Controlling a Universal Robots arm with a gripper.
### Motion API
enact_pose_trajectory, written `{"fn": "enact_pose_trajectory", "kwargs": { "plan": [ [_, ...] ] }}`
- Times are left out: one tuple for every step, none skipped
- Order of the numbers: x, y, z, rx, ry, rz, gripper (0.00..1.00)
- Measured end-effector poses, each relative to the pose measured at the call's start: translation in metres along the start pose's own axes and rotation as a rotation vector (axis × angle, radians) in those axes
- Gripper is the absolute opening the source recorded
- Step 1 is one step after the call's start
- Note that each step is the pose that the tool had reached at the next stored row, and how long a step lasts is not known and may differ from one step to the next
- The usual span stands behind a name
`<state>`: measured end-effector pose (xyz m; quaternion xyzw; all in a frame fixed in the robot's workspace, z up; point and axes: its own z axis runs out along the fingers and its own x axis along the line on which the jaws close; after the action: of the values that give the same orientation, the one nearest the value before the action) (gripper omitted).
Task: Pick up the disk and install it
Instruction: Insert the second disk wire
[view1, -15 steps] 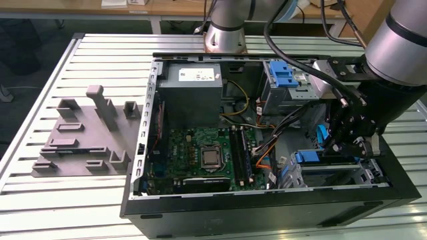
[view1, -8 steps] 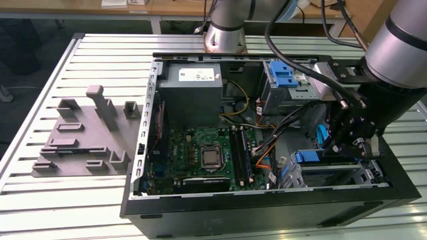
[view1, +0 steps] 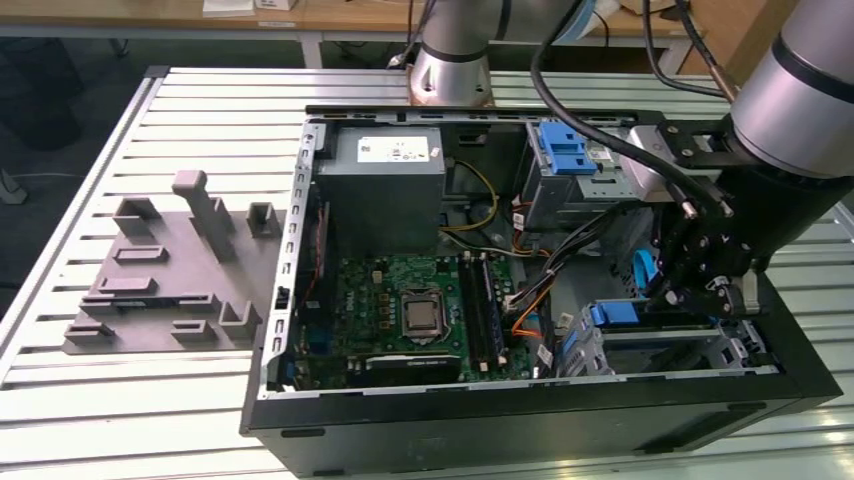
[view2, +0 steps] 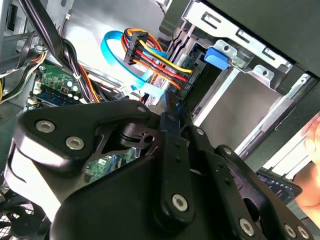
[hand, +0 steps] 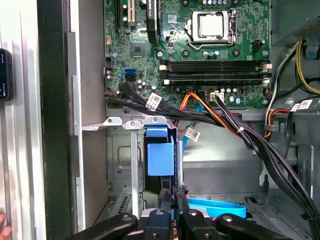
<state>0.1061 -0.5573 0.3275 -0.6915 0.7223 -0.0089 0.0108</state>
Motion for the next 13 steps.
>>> {"fn": "enact_pose_trajectory", "kwargs": {
  "plan": [
    [0.0, 0.0, 0.0, -0.0002, 0.0004, 0.0, 0.17],
    [0.0001, 0.0, -0.0001, -0.0004, 0.0004, 0.0, 0.17],
    [0.0002, 0.0, -0.0007, -0.0004, 0.0008, 0.0, 0.24],
    [0.0001, 0.0001, -0.0016, -0.0004, 0.0005, 0.0, 0.24],
    [0.0001, 0.0001, -0.0029, -0.0004, 0.0, 0.0, 0.24],
    [0.0001, 0.0, -0.0046, -0.0004, 0.0, 0.0, 0.24],
    [0.0001, 0.0, -0.0065, -0.0004, 0.0001, 0.0, 0.24],
    [0.0001, -0.0001, -0.0082, -0.0005, -0.0001, 0.0, 0.24],
    [0.0001, -0.0001, -0.0098, -0.0004, -0.0001, 0.0, 0.24],
    [0.0001, -0.0002, -0.0117, -0.0005, 0.0, 0.0, 0.24],
    [0.0001, -0.0002, -0.0136, -0.0005, 0.0, 0.0, 0.24],
    [0.0001, -0.0003, -0.0156, -0.0005, 0.0001, 0.0, 0.24],
    [0.0001, -0.0003, -0.0175, -0.0004, 0.0001, 0.0, 0.24]
  ]
}}
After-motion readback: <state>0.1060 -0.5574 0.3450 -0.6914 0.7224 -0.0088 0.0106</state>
